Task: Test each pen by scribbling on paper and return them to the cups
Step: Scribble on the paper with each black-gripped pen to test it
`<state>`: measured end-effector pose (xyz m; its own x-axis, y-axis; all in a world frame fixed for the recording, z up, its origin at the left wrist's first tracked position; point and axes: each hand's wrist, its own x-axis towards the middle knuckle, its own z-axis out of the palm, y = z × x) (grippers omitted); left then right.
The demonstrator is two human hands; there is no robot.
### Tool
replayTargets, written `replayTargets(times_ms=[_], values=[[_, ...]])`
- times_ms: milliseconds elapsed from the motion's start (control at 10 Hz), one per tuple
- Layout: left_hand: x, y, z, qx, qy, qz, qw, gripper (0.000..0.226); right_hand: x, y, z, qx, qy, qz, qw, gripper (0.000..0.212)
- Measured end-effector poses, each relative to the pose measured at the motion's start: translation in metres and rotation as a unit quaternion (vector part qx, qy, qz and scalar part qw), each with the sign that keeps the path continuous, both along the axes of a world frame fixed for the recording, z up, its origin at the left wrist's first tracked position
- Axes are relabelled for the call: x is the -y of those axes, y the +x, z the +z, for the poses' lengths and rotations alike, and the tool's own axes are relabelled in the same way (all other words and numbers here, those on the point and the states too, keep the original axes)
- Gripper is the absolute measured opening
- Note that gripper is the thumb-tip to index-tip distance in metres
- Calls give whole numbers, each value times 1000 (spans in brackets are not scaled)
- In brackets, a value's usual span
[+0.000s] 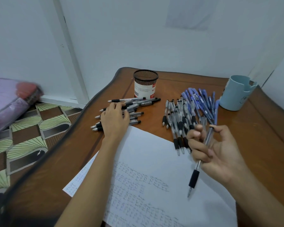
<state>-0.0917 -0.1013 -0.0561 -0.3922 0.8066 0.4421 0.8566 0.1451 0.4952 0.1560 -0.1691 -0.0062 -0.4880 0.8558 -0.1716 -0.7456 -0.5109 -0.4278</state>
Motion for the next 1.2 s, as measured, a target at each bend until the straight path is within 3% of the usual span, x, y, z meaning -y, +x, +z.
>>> replayTargets(times_ms=[100, 200, 300, 400, 500, 600, 900, 1100, 1200], values=[[0, 0, 1, -8, -9, 2, 1000, 30, -7, 13, -22, -50, 23, 46, 997, 14], [0, 0, 0, -12, -11, 0, 1000, 30, -6, 12, -27, -60, 13, 21, 998, 39], [0, 0, 1, -9, -10, -3, 1000, 30, 4, 14, -8, 43, 42, -82, 995, 31], [1, 1, 3, -7, -14, -4, 1000, 30, 4, 4, -7, 105, 41, -87, 990, 27], [1, 1, 4, -7, -18, -3, 1000, 31, 9, -6, -15, 177, 36, -44, 982, 41], [2, 1, 3, -8, -18, -3, 1000, 30, 11, -10, -16, 138, 17, 19, 990, 52], [2, 1, 4, -13, -19, -8, 1000, 30, -2, 11, -37, -68, 6, 35, 997, 49], [2, 1, 3, -19, -21, -8, 1000, 29, 2, 10, -24, -10, -20, -124, 992, 17], [2, 1, 4, -17, -21, -9, 1000, 29, 4, 6, -18, -19, -13, -144, 989, 13]])
